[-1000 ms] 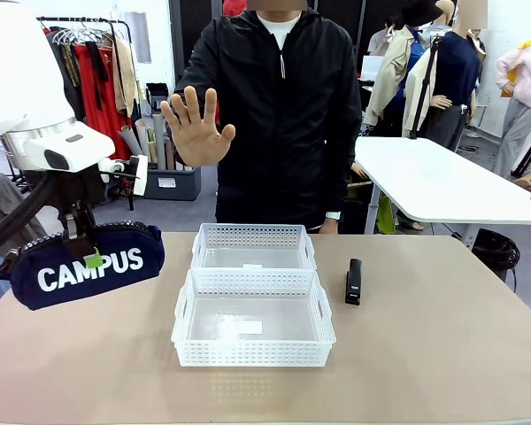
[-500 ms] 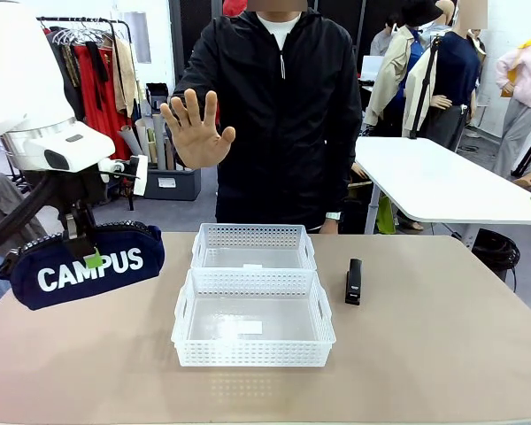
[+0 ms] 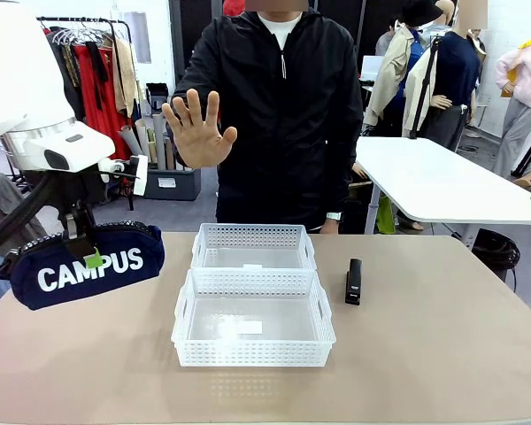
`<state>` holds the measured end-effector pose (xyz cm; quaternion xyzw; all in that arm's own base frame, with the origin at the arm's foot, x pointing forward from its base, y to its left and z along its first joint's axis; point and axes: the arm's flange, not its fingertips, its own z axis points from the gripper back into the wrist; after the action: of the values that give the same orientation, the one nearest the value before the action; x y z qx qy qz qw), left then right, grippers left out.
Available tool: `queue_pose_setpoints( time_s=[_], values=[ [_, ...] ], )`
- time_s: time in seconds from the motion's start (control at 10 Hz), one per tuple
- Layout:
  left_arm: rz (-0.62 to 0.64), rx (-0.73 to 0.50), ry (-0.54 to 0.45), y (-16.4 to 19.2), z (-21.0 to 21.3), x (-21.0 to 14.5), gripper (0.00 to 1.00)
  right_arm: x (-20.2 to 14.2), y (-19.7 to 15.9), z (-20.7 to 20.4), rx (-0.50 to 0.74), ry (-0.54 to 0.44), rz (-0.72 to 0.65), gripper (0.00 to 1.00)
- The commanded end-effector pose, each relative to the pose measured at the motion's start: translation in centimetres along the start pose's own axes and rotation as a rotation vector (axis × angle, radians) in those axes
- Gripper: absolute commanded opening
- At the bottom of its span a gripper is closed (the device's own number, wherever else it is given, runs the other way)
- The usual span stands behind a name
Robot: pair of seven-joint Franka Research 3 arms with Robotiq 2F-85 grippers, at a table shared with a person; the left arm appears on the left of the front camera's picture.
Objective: Distribute items into two baskets.
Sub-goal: Place the picked Pencil pouch into the Organizing basket as instructed by the person.
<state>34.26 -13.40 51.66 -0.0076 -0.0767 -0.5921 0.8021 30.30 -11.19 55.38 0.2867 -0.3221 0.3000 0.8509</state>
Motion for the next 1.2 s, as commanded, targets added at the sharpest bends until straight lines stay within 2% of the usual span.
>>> queue_pose_setpoints(
  time_s=[0.0, 1.1],
  values=[
    [0.008, 0.008, 0.001, 0.18, 0.28, -0.24, 0.0, 0.13, 0.07, 0.11, 0.008, -0.01, 0.013, 1.0],
    [0.008, 0.008, 0.001, 0.18, 0.28, -0.24, 0.0, 0.13, 0.07, 0.11, 0.008, -0.01, 0.013, 1.0]
  ],
)
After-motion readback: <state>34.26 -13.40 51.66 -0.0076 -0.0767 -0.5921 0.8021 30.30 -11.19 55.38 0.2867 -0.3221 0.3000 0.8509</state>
